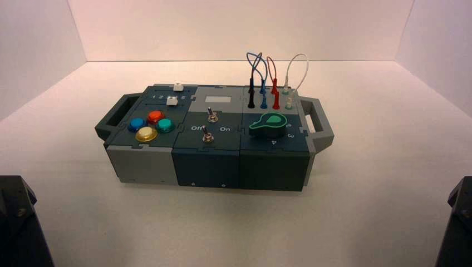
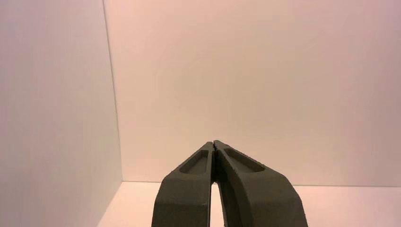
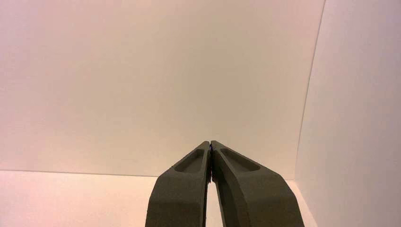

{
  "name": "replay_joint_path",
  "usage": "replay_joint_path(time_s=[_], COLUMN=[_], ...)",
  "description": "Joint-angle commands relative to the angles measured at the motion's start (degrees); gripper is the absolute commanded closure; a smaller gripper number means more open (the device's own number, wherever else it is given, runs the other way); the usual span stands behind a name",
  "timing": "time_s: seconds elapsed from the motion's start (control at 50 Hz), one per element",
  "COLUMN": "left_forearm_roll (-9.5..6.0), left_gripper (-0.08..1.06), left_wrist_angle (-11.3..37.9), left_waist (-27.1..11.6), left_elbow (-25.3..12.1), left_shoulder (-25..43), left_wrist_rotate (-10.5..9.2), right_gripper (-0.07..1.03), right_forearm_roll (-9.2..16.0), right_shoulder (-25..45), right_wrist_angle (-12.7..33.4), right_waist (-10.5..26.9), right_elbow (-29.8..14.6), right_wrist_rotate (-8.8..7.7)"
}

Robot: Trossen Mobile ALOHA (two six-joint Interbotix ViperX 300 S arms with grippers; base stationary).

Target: Turn the knob to position 2.

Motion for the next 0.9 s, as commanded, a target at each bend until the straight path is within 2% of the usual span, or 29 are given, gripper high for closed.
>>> replay_joint_path(time_s=[0.02,0.52,0.6,0.62,0.68,0.9], left_forearm_roll=[0.09,0.09,0.00,0.00,0.00,0.09], left_gripper=[1.01,1.01,1.01,1.01,1.01,1.01], left_wrist_angle=[0.1,2.0,3.7,6.4,8.5,16.5], left_waist=[0.1,0.1,0.1,-0.1,-0.4,-3.9], left_elbow=[-2.1,-2.5,-3.2,-4.0,-4.7,-7.6], left_shoulder=[1.1,1.8,2.8,3.7,4.7,8.8], left_wrist_rotate=[0.00,0.00,0.00,0.00,0.00,0.00], right_gripper=[0.99,0.99,0.99,0.99,0.99,0.99], right_forearm_roll=[0.2,0.2,0.3,0.3,0.2,0.2], right_shoulder=[0.2,0.3,0.3,0.3,0.3,1.3], right_wrist_angle=[1.1,4.2,6.6,9.4,11.7,16.3], right_waist=[0.1,0.3,1.1,2.0,2.8,4.8], right_elbow=[-2.5,-3.3,-3.8,-4.5,-4.9,-6.2], right_wrist_rotate=[0.00,0.00,0.00,0.00,-0.09,-0.18])
